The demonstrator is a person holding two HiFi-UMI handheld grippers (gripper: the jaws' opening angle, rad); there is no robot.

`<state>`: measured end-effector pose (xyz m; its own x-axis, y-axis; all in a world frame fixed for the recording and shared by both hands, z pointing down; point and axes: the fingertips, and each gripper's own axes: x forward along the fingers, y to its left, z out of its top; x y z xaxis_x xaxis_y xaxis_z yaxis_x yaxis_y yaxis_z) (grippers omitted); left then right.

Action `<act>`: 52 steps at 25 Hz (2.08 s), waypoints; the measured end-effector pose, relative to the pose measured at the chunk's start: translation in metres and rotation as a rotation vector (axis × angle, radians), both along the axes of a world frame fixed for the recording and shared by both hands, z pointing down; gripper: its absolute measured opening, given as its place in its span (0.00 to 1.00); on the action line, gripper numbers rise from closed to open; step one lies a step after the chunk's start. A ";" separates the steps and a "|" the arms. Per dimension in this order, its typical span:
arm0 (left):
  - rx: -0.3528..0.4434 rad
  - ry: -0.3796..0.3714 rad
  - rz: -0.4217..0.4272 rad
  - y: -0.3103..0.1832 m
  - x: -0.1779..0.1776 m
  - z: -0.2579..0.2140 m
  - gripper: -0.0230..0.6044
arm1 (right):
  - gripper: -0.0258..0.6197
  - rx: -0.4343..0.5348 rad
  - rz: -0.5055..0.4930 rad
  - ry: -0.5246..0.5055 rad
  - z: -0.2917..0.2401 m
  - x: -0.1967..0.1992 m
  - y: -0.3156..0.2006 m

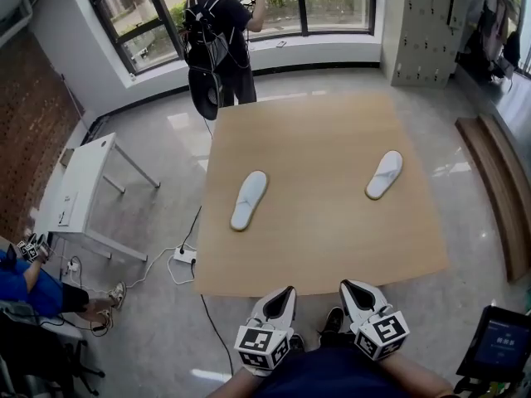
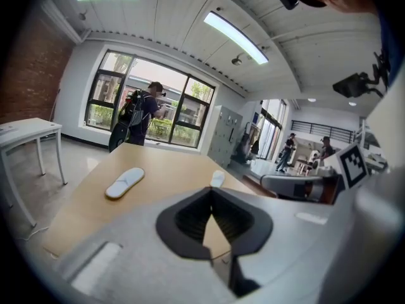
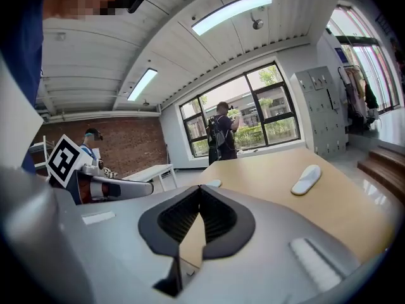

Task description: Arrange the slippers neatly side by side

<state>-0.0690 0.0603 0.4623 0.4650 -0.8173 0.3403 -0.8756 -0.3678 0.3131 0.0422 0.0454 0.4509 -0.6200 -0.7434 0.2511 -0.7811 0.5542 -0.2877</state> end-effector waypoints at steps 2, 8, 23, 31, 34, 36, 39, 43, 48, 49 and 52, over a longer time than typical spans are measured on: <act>0.004 -0.007 -0.014 -0.013 0.009 -0.002 0.04 | 0.06 -0.004 -0.005 -0.018 -0.003 0.008 -0.015; 0.023 -0.026 -0.072 -0.037 0.020 -0.005 0.04 | 0.06 0.019 -0.036 -0.041 0.002 0.032 -0.044; 0.020 -0.079 -0.176 -0.123 -0.028 0.002 0.04 | 0.06 -0.020 0.059 -0.049 0.006 0.059 -0.125; 0.040 -0.082 -0.172 -0.184 -0.091 0.009 0.04 | 0.06 0.000 0.222 -0.001 -0.002 0.062 -0.185; 0.027 -0.085 -0.167 -0.199 -0.113 0.020 0.04 | 0.06 0.004 0.282 0.027 -0.001 0.066 -0.200; 0.015 -0.093 -0.164 -0.207 -0.125 0.029 0.04 | 0.06 0.001 0.316 0.050 0.004 0.070 -0.206; -0.007 -0.114 -0.165 -0.216 -0.138 0.043 0.04 | 0.06 -0.003 0.351 0.099 0.014 0.082 -0.216; -0.032 -0.167 -0.163 -0.228 -0.145 0.060 0.04 | 0.06 0.012 0.363 0.149 0.017 0.098 -0.238; -0.075 -0.246 -0.175 -0.244 -0.161 0.088 0.04 | 0.06 0.014 0.372 0.177 0.035 0.109 -0.275; -0.082 -0.264 -0.188 -0.248 -0.166 0.093 0.04 | 0.06 0.015 0.371 0.193 0.040 0.113 -0.284; -0.100 -0.308 -0.220 -0.259 -0.179 0.106 0.04 | 0.06 0.010 0.374 0.234 0.056 0.127 -0.304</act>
<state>-0.2476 -0.1984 0.5679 0.1462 -0.8415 0.5200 -0.9887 -0.1420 0.0481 0.1688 -0.2586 0.5066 -0.2350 -0.9090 0.3441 -0.9720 0.2227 -0.0754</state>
